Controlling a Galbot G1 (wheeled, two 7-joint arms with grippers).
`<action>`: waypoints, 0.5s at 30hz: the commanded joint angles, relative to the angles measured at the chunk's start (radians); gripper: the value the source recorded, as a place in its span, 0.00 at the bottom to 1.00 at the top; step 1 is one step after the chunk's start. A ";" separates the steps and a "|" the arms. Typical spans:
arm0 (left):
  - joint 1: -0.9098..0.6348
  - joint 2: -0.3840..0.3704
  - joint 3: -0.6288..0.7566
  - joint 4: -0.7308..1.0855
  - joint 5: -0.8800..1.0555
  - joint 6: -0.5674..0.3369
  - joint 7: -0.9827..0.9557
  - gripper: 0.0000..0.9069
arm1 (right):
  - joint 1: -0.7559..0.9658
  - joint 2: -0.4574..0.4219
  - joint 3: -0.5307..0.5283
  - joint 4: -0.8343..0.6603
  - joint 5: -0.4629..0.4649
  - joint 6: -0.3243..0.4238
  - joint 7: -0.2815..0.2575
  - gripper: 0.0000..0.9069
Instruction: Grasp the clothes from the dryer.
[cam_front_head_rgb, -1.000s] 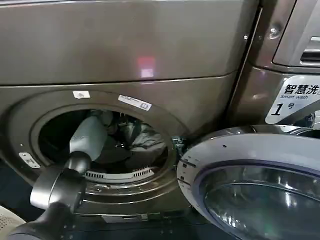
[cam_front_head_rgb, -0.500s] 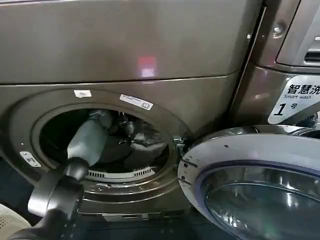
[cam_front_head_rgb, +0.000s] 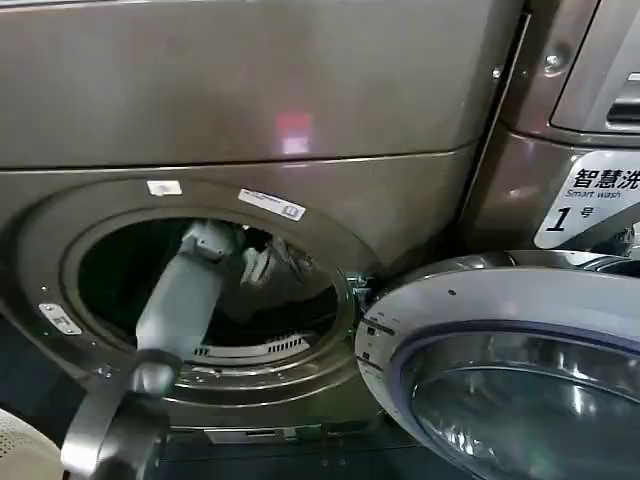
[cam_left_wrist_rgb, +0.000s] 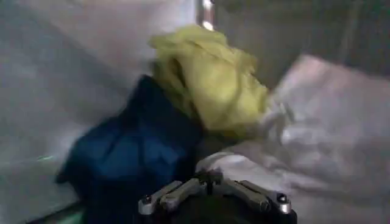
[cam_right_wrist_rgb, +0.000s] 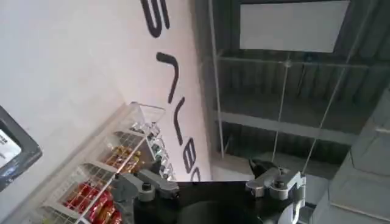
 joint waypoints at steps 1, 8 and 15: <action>0.248 -0.019 -0.084 -0.313 -0.273 -0.054 -0.390 0.00 | 0.002 0.007 -0.004 0.006 0.003 0.002 0.000 1.00; 0.389 -0.037 -0.125 -0.516 -0.313 -0.084 -0.404 0.00 | 0.000 0.011 0.000 0.003 0.006 0.002 0.016 1.00; 0.583 -0.061 -0.164 -0.693 -0.351 -0.180 -0.401 0.00 | -0.007 0.006 0.023 -0.014 0.024 0.004 0.031 1.00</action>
